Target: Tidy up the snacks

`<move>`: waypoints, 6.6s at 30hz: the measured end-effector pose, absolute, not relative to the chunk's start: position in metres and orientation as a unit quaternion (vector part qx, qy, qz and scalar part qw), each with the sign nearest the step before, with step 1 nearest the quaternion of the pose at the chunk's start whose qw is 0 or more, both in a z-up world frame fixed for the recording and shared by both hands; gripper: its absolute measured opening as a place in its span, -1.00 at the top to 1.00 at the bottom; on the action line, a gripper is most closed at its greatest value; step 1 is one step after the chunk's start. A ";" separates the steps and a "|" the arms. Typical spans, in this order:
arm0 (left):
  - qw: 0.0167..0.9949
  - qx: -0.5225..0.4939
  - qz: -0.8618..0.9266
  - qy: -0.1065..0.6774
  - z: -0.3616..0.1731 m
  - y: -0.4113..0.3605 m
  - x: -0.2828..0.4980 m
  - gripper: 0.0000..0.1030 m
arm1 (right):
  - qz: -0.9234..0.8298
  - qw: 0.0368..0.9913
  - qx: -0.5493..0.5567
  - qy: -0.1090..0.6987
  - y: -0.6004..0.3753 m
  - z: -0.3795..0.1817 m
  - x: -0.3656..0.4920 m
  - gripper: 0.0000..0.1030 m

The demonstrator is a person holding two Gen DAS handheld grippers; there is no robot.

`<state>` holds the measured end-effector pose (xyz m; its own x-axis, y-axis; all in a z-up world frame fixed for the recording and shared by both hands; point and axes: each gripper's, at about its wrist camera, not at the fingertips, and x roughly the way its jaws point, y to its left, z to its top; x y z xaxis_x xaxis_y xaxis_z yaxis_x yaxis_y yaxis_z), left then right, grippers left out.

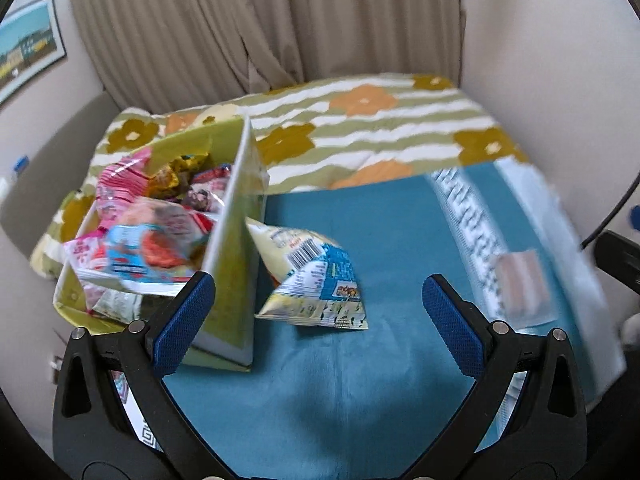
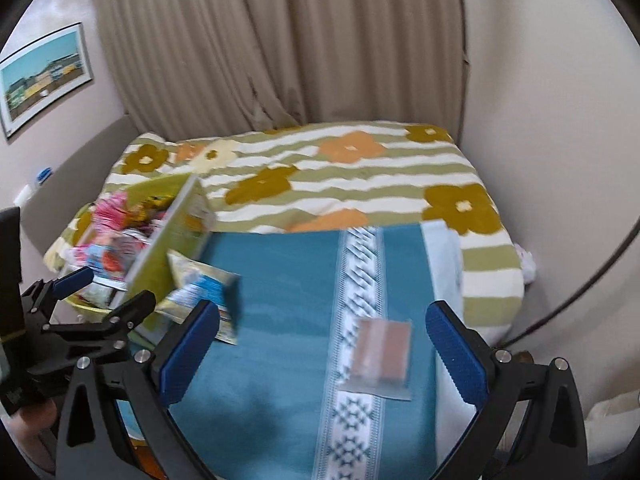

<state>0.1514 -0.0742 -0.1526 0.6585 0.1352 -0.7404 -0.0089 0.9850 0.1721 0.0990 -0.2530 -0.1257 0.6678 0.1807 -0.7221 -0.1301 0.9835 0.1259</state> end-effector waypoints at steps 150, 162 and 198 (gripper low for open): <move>0.948 -0.007 -0.015 0.317 -0.001 0.120 0.020 -0.99 | 0.072 0.944 0.001 0.322 -0.077 -0.010 0.028 -0.97; 0.953 -0.001 -0.015 0.303 0.003 0.087 -0.027 -0.99 | 0.044 0.952 -0.003 0.302 -0.108 -0.012 -0.028 -0.97; 0.956 0.007 -0.014 0.293 0.011 0.070 -0.028 -0.99 | 0.039 0.953 0.008 0.300 -0.119 -0.018 -0.034 -0.97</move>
